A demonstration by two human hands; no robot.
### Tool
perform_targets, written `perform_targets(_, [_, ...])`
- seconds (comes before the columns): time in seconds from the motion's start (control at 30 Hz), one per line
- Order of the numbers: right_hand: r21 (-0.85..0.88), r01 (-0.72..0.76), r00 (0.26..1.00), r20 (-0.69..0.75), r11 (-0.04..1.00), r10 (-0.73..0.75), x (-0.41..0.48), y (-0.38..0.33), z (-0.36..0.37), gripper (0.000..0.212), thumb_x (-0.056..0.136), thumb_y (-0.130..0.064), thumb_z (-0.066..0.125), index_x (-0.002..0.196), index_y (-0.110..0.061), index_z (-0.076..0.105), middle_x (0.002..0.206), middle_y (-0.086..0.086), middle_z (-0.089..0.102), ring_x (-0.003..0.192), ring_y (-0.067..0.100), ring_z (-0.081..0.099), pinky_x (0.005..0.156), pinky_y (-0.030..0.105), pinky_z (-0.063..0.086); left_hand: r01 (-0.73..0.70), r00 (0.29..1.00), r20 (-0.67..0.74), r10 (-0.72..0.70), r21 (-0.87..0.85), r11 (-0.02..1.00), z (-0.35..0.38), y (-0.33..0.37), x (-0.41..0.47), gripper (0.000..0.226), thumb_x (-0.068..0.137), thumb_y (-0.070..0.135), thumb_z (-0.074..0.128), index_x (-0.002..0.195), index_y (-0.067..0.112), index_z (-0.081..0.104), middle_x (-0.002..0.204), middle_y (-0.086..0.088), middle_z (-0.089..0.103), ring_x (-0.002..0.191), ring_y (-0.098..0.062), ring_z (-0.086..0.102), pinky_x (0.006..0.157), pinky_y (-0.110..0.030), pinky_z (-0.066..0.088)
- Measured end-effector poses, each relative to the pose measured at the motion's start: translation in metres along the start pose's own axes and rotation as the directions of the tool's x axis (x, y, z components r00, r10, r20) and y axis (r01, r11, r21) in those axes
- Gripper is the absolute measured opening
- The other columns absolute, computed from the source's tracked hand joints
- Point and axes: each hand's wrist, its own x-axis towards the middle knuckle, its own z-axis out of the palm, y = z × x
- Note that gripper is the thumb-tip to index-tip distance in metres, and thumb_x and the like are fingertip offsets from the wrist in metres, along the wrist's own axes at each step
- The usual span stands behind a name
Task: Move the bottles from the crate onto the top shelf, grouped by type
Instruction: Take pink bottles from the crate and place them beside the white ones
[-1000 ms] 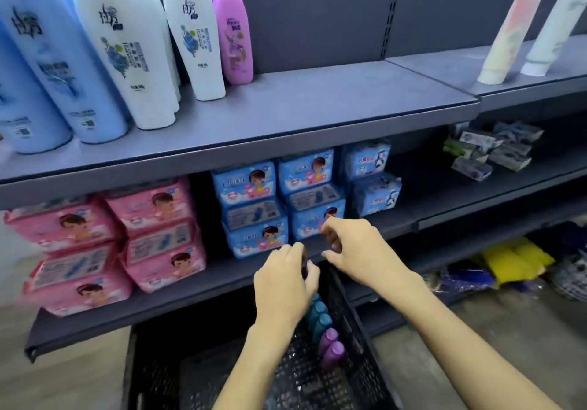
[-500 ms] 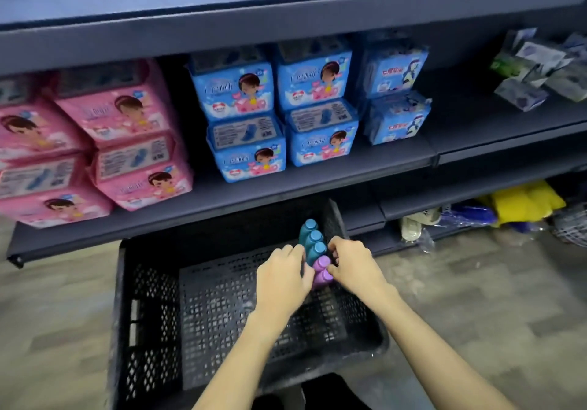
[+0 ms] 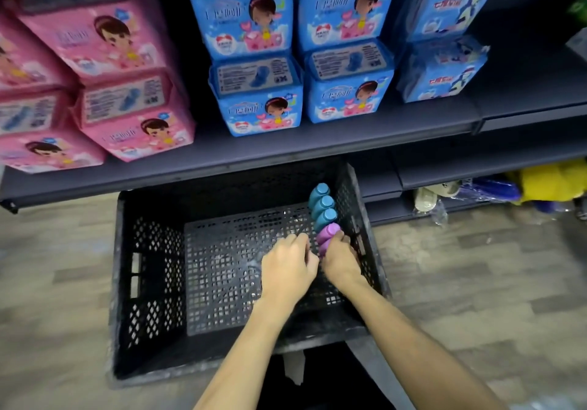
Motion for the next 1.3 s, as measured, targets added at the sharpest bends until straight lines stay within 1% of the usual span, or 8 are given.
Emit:
perform_targets(0.27, [0.201, 0.015, 0.994, -0.106, 0.980, 0.006, 0.015, 0.010, 0.034, 0.041, 0.103, -0.014, 0.040, 0.142, -0.002, 0.036, 0.139, 0.021, 0.045, 0.123, 0.035, 0.049, 0.096, 0.039, 0.040, 0.051, 0.999, -0.002, -0.051, -0.020, 0.998, 0.005, -0.012, -0.012, 0.009, 0.087, 0.029, 0.053, 0.086, 0.020, 0.054, 0.082, 0.008, 0.057, 0.073, -0.011, 0.047, 0.056, -0.025, 0.031])
perform_targets(0.4, [0.191, -0.092, 0.992, -0.068, 0.977, 0.106, 0.018, 0.017, 0.044, 0.039, 0.105, -0.029, 0.034, 0.141, -0.018, 0.047, 0.136, 0.017, 0.055, 0.119, 0.037, 0.055, 0.102, 0.040, 0.042, 0.081, 0.997, 0.006, -0.081, -0.038, 0.996, 0.005, -0.016, -0.015, 0.007, 0.087, 0.027, 0.052, 0.084, 0.021, 0.053, 0.079, 0.010, 0.054, 0.070, -0.008, 0.043, 0.056, -0.024, 0.029])
perform_targets(0.53, [0.344, -0.160, 0.980, -0.055, 0.925, 0.190, 0.022, 0.022, 0.045, 0.031, 0.097, -0.012, 0.050, 0.122, -0.028, 0.058, 0.118, 0.015, 0.062, 0.093, 0.032, 0.061, 0.080, 0.033, 0.045, 0.090, 0.996, 0.022, -0.090, -0.043, 0.995, 0.006, -0.023, -0.020, 0.007, 0.088, 0.028, 0.051, 0.086, 0.021, 0.053, 0.080, 0.010, 0.055, 0.072, -0.010, 0.046, 0.056, -0.025, 0.032])
perform_targets(0.63, [0.390, -0.177, 0.976, -0.047, 0.903, 0.211, 0.027, 0.025, 0.047, 0.027, 0.099, -0.015, 0.048, 0.121, -0.025, 0.061, 0.118, 0.016, 0.063, 0.095, 0.032, 0.061, 0.079, 0.031, 0.041, 0.094, 0.995, 0.038, -0.093, -0.038, 0.995, 0.007, -0.027, -0.022, 0.008, 0.088, 0.028, 0.050, 0.087, 0.021, 0.053, 0.080, 0.009, 0.053, 0.072, -0.011, 0.045, 0.058, -0.026, 0.033])
perform_targets(0.8, [0.304, -0.060, 0.994, -0.067, 0.951, 0.084, 0.026, 0.026, 0.050, 0.032, 0.103, -0.023, 0.048, 0.133, -0.022, 0.058, 0.129, 0.018, 0.058, 0.115, 0.037, 0.056, 0.094, 0.036, 0.043, 0.078, 0.997, 0.018, -0.077, -0.039, 0.996, 0.005, -0.035, -0.028, 0.007, 0.088, 0.027, 0.052, 0.085, 0.021, 0.053, 0.076, 0.011, 0.049, 0.069, -0.010, 0.043, 0.054, -0.025, 0.030])
perform_targets(1.0, [0.324, -0.009, 0.999, -0.034, 0.946, 0.021, 0.021, 0.025, 0.037, 0.037, 0.092, -0.017, 0.066, 0.128, -0.019, 0.063, 0.124, 0.016, 0.062, 0.114, 0.035, 0.058, 0.096, 0.035, 0.045, 0.067, 0.995, 0.070, -0.065, -0.030, 0.997, 0.010, -0.044, -0.030, 0.006, 0.089, 0.026, 0.051, 0.087, 0.021, 0.053, 0.081, 0.009, 0.055, 0.072, -0.011, 0.050, 0.056, -0.026, 0.038])
perform_targets(1.1, [0.348, -0.002, 0.999, -0.039, 0.937, 0.016, 0.015, 0.019, 0.034, 0.034, 0.090, -0.013, 0.070, 0.123, -0.020, 0.066, 0.122, 0.013, 0.063, 0.103, 0.027, 0.061, 0.085, 0.025, 0.046, 0.081, 0.994, 0.072, -0.078, -0.046, 0.996, 0.011, -0.047, -0.032, 0.006, 0.088, 0.027, 0.052, 0.087, 0.022, 0.054, 0.082, 0.009, 0.056, 0.074, -0.012, 0.052, 0.058, -0.027, 0.041])
perform_targets(1.3, [0.264, 0.183, 0.983, -0.082, 0.947, -0.167, 0.003, 0.009, 0.010, 0.035, 0.084, -0.018, 0.076, 0.118, -0.019, 0.068, 0.113, 0.008, 0.071, 0.107, 0.026, 0.066, 0.091, 0.024, 0.048, 0.069, 0.997, 0.028, -0.067, -0.069, 0.995, 0.002, -0.039, -0.027, 0.007, 0.087, 0.029, 0.052, 0.084, 0.022, 0.051, 0.078, 0.010, 0.053, 0.072, -0.013, 0.050, 0.057, -0.028, 0.038])
